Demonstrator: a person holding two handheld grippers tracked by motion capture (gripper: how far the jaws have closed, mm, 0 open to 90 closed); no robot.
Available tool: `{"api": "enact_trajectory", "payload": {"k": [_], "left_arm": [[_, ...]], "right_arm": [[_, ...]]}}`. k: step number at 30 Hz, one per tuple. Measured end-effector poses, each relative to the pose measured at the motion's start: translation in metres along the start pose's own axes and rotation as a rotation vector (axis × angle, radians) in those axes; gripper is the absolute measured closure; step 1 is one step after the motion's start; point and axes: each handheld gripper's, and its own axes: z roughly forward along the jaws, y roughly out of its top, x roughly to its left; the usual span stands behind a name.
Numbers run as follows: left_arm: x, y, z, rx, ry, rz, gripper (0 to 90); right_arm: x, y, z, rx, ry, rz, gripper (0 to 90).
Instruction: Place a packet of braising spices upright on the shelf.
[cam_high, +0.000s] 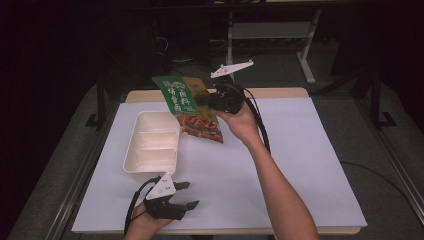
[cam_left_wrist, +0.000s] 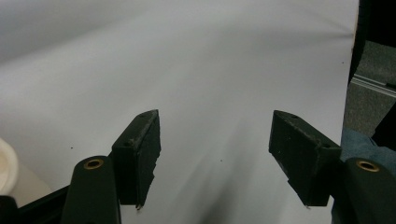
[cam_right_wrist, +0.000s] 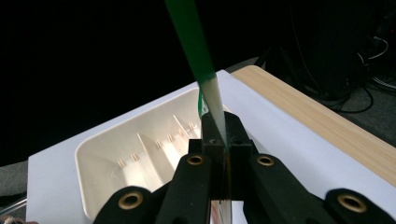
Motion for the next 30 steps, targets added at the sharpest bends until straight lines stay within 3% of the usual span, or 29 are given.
{"api": "enact_trajectory", "payload": {"k": [15,30], "left_arm": [[0.002,0.000,-0.001,-0.004,-0.002,-0.001,33.1],[0.002,0.000,-0.002,-0.006,-0.006,-0.001,32.1]], "right_arm": [[0.003,0.018,0.016,-0.019,0.023,-0.018,89.4],[0.003,0.034,0.050,-0.031,0.048,-0.025,89.4]]}}
